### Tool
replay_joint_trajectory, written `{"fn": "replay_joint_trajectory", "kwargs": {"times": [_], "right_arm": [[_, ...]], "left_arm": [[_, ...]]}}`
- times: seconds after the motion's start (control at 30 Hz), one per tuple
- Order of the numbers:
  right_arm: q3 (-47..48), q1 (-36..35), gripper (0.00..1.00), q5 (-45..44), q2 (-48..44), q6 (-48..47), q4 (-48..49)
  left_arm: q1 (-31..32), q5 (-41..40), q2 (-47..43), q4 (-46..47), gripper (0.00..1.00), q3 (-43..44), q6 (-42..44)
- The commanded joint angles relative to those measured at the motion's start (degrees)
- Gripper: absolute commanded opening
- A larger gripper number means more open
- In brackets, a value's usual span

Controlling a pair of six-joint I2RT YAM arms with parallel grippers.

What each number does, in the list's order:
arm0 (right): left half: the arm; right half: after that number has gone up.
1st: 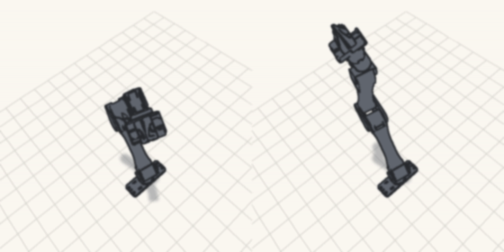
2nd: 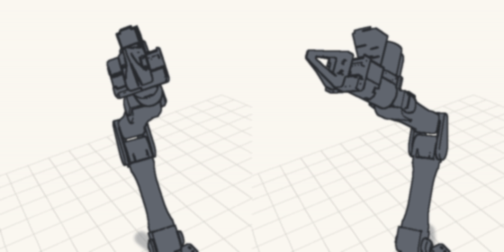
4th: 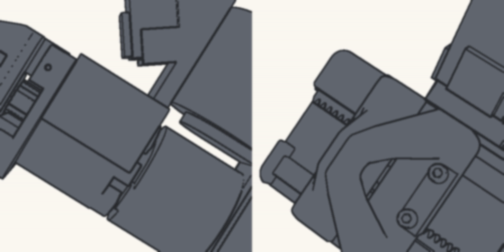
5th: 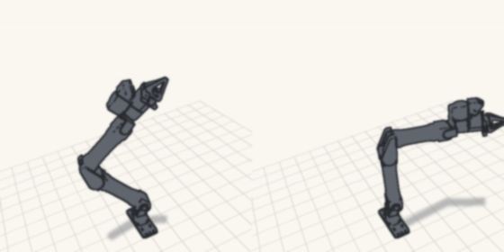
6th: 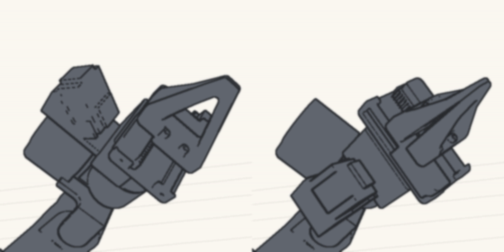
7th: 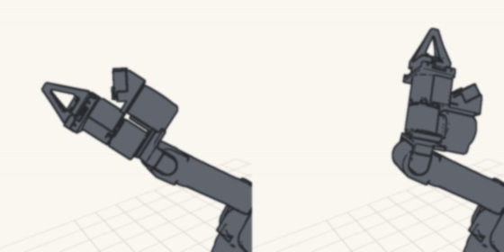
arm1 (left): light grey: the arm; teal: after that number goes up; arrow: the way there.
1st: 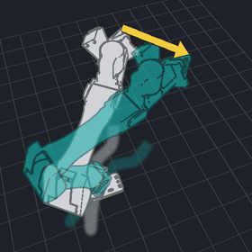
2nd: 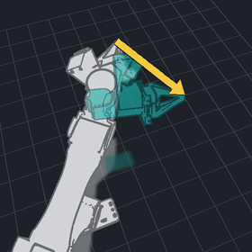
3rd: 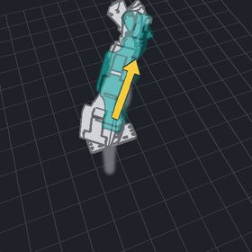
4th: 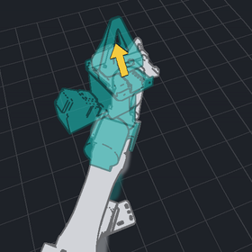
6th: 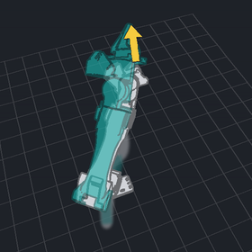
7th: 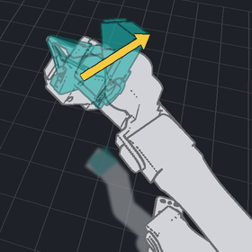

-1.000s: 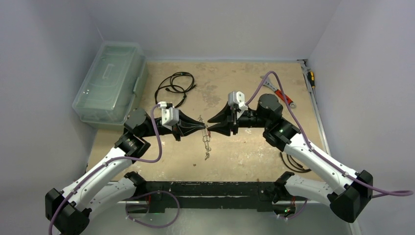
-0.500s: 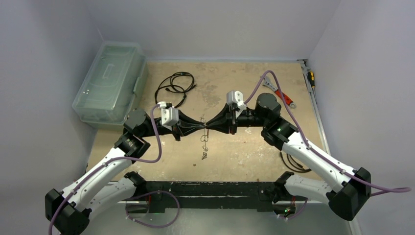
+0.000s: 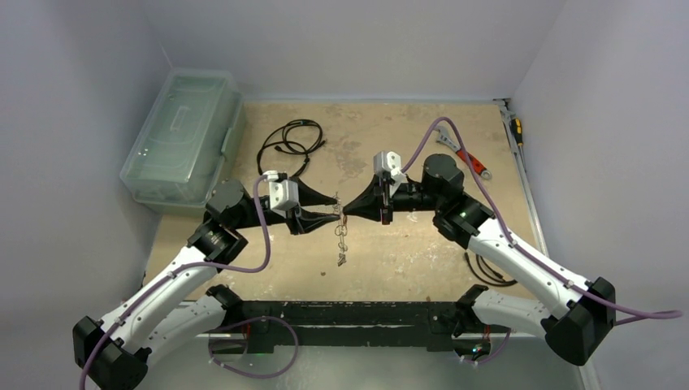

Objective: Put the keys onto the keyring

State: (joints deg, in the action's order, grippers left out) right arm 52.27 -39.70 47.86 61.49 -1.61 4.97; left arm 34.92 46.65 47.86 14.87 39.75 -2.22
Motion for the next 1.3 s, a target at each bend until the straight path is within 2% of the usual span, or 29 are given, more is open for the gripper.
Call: {"fn": "replay_joint_trajectory", "kwargs": {"times": [0.0,0.1,0.2,0.43,0.77,1.27], "right_arm": [[4.45,0.26,0.00,-4.19,-0.63,-3.82,-5.97],[6.13,0.16,0.00,-6.60,-0.67,-6.41,-10.38],[8.36,-0.06,0.00,-9.49,-0.14,-8.98,-15.36],[11.88,-1.25,0.00,-12.92,0.39,-11.82,-21.23],[12.33,-2.63,0.00,-13.46,0.74,-13.25,-22.93],[12.15,-3.53,0.00,-12.83,1.08,-13.42,-22.36]], "left_arm": [[0.06,-1.84,-1.63,-5.92,0.45,4.11,5.54],[0.04,-3.87,-2.50,-10.23,0.58,6.06,8.22],[0.06,-4.85,-2.41,-14.57,0.58,8.22,11.14],[0.14,-3.67,2.69,-22.58,0.52,13.19,14.61],[0.48,0.04,8.00,-21.23,0.46,15.37,14.18],[1.50,1.76,11.34,-19.19,0.29,14.88,13.67]]}}
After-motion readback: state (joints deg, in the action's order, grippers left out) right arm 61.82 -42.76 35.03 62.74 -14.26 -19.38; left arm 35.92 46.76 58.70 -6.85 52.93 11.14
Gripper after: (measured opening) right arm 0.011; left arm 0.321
